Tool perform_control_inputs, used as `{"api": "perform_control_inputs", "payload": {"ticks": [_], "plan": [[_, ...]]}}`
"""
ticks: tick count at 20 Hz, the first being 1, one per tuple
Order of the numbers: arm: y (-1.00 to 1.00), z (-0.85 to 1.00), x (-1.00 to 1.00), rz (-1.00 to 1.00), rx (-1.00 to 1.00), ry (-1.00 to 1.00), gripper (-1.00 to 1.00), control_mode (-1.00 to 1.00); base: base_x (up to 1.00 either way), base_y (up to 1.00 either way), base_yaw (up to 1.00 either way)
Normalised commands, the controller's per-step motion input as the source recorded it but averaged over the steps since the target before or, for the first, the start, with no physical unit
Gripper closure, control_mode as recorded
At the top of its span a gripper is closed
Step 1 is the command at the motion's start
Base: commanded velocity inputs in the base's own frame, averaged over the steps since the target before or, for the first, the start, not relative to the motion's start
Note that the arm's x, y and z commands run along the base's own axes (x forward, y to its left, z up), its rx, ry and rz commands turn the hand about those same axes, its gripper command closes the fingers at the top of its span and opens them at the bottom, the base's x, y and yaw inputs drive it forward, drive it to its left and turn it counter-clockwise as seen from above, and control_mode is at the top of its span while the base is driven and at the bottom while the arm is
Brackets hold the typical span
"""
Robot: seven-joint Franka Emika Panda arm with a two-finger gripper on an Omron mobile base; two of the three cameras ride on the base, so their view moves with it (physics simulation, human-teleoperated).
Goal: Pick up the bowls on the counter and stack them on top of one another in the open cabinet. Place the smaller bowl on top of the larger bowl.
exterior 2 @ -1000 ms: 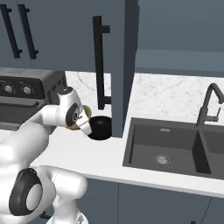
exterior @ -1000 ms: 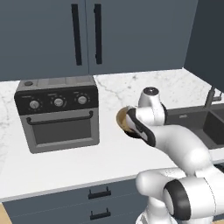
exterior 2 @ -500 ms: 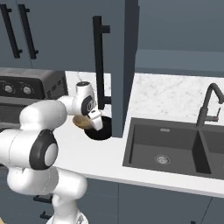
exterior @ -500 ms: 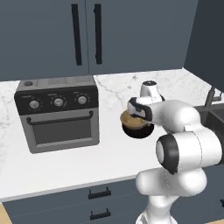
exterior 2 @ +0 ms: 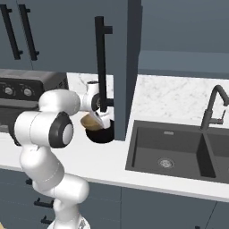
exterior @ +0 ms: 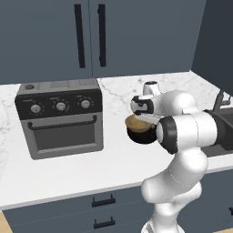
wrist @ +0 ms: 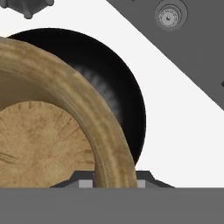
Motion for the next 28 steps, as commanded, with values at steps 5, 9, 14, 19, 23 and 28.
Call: {"api": "perform_control_inputs", "payload": {"ticks": [5, 9, 14, 19, 23, 28], "plan": [[-0.21, -0.46, 0.19, 0.00, 0.00, 0.00, 1.00, -1.00, 0.00, 0.00, 0.00], [-0.01, -0.54, 0.01, 0.00, 0.00, 0.00, 1.00, -1.00, 0.00, 0.00, 0.00], [-0.01, -0.26, 0.00, 0.00, 0.00, 0.00, 1.00, -1.00, 0.00, 0.00, 0.00], [-0.04, -0.01, 0.01, 0.00, 0.00, -0.01, 1.00, -1.00, 0.00, 0.00, 0.00], [-0.03, 0.00, 0.00, 0.00, 0.00, 0.00, 1.00, -1.00, 0.00, 0.00, 0.00], [0.00, 0.01, 0.00, 0.00, 0.00, 0.00, -1.00, -1.00, 0.00, 0.00, 0.00]]}}
